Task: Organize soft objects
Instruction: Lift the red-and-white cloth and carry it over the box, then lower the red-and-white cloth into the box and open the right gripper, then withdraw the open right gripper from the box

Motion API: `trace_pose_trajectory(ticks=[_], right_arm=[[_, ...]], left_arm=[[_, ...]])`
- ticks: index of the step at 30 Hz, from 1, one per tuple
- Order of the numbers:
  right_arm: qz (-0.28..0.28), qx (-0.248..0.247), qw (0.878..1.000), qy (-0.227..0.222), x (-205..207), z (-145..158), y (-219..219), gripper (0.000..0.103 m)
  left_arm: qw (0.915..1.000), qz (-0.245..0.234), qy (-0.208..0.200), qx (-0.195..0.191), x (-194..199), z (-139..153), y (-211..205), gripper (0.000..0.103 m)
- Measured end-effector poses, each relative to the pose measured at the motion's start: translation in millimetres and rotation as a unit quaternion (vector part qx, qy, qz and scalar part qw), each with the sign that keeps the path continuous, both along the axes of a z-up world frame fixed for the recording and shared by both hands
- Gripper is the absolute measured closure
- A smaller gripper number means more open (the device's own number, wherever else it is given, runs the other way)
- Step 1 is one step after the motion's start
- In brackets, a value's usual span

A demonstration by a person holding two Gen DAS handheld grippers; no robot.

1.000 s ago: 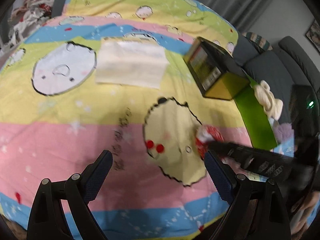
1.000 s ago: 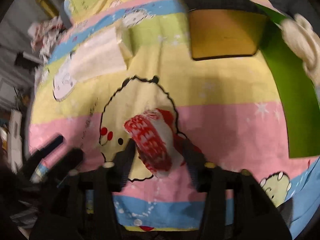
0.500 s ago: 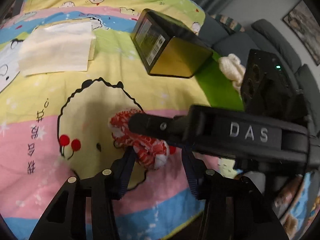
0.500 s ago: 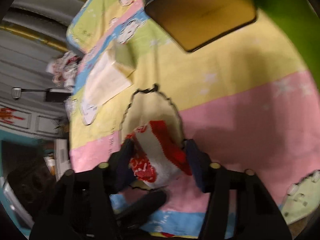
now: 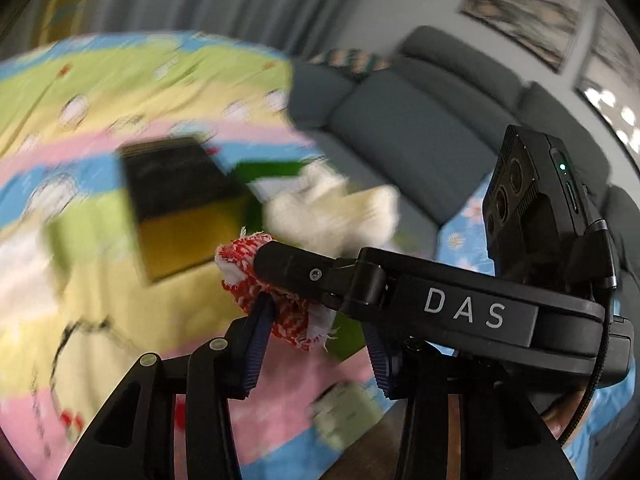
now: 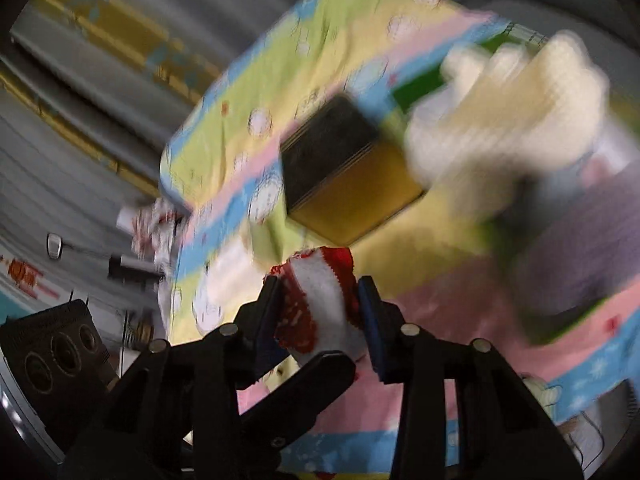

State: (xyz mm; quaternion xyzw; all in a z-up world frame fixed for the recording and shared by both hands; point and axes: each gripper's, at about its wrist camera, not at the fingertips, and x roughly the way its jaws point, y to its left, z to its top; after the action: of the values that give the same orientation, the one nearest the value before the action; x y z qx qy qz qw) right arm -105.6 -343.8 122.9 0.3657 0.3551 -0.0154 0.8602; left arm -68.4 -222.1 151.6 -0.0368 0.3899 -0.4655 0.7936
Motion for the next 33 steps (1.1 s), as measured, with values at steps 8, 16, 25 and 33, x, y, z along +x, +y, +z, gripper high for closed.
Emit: trace_pose_trajectory(ticks=[8,16,25,33], right_arm=[[-0.106,-0.015,0.994,-0.007,-27,2,-73,0.063],[-0.134,0.03,0.991,0.007,-34,-29,-112,0.052],[-0.173,-0.044,0.984,0.017,-46,-10,-111,0.022],[-0.19,-0.073,0.979,0.022,-57,2,-108,0.022]], left_arm=[[0.9964,-0.083,0.011,-0.016,-2,-5,-83,0.058],[0.9965,-0.073,0.017,0.039,-5,-22,-107,0.034],[0.9992,-0.024,0.0,0.031,-8,3,-69,0.014],[0.999,0.012,-0.026,0.036,-12,26,-44,0.007]])
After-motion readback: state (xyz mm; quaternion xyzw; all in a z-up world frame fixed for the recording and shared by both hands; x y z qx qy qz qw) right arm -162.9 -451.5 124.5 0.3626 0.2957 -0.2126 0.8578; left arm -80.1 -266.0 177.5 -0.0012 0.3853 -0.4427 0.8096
